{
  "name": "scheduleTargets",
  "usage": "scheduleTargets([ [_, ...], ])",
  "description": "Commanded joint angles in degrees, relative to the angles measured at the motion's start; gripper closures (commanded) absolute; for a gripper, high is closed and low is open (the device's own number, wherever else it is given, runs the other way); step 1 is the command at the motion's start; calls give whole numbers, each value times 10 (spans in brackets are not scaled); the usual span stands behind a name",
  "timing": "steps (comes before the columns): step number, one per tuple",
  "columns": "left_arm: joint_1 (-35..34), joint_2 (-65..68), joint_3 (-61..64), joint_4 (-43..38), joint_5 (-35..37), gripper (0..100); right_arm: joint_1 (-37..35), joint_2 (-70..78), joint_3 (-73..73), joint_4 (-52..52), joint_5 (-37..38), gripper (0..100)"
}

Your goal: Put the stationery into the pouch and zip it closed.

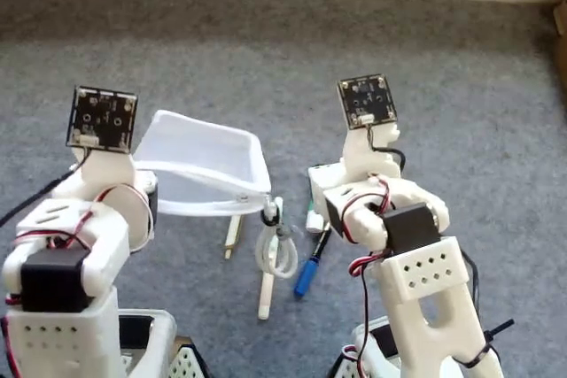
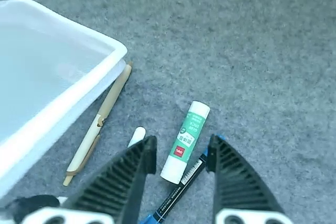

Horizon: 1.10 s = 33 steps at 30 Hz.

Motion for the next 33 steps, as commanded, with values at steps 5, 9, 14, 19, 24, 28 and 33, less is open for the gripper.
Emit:
scheduleTargets([
  [5, 9, 84, -148, 61, 47, 994, 6, 7, -9, -15, -7, 847],
  [9, 8, 100, -150, 69, 55, 994, 6, 93, -12, -15, -8, 847],
  [14, 7, 100, -121, 62, 62, 994, 6, 188, -40, -37, -12, 847],
  [19, -40, 102, -81, 18, 85, 994, 7, 246, -50, -77, -31, 847],
  [24, -48, 99, -16, -18, 88, 994, 7, 286, -51, -114, -32, 847],
  [28, -49, 99, -2, -22, 101, 994, 7, 311, -51, -137, -32, 847],
  [33, -49, 99, 0, -21, 100, 994, 7, 347, -51, -156, -32, 847],
])
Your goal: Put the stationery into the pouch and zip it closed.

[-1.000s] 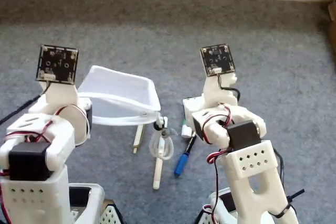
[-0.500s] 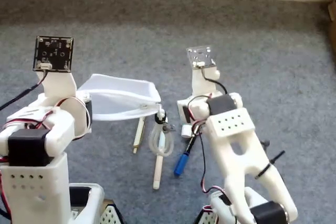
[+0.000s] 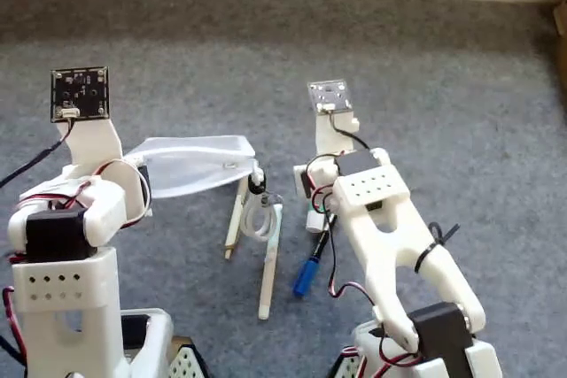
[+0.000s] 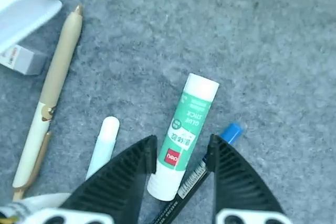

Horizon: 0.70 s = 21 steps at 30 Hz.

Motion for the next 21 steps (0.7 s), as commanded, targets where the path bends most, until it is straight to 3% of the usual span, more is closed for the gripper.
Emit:
scheduleTargets([
  [1, -6, 1, -3, -13, 6, 994, 6, 17, -45, -27, -5, 847],
  [15, -6, 1, -2, -11, 6, 993, 34, 190, -170, -22, -37, 847],
  [21, -6, 1, -2, -11, 6, 993, 36, 248, -230, 30, -37, 882],
])
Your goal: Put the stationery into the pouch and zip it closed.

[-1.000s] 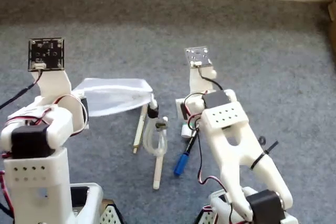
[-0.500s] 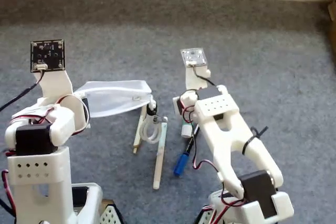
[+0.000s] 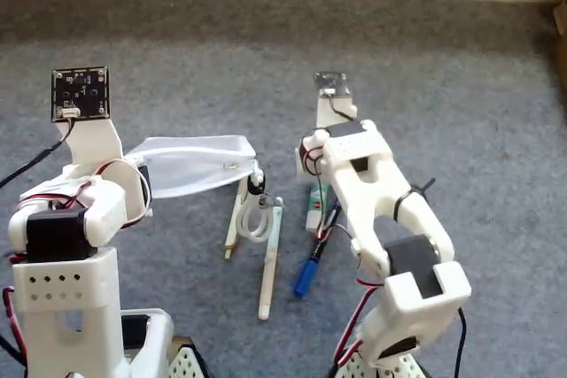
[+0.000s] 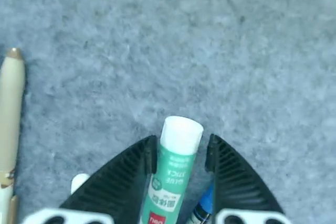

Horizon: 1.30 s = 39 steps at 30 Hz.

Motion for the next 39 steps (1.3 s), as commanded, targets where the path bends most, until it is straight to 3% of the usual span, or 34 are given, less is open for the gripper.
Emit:
scheduleTargets([
  [1, -6, 1, -2, -10, 6, 993, 7, 20, -70, 36, -6, 902],
  [16, -6, 1, -2, -10, 5, 993, 7, 79, -134, 115, -2, 995],
  [34, -6, 5, -2, -11, 5, 993, 7, 76, -291, 295, 30, 994],
  [39, -6, 5, -2, -11, 5, 993, 5, 0, -291, 298, 30, 994],
])
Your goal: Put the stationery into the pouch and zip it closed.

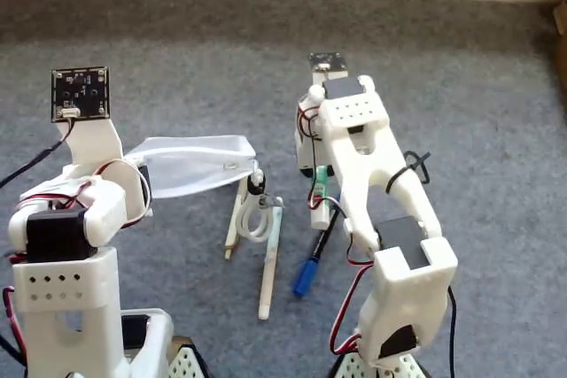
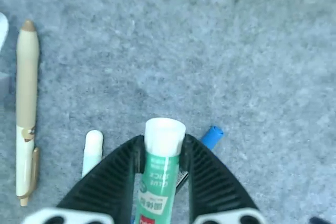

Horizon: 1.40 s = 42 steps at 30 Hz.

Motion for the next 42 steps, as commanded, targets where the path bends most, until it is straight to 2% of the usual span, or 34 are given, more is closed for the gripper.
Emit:
scheduleTargets([
  [1, -6, 5, -2, -11, 5, 993, 2, -109, -22, 8, 8, 994],
  [13, -5, 6, -7, -18, 6, 993, -11, -303, 129, -50, 8, 994],
  [23, -1, 10, -78, -13, 9, 993, -11, -411, 159, -54, 4, 994],
  [32, -1, 182, -170, 7, 10, 993, -11, -417, 153, -54, 4, 994],
  [42, 0, 279, -286, 55, 22, 993, -11, -417, 153, -54, 4, 994],
])
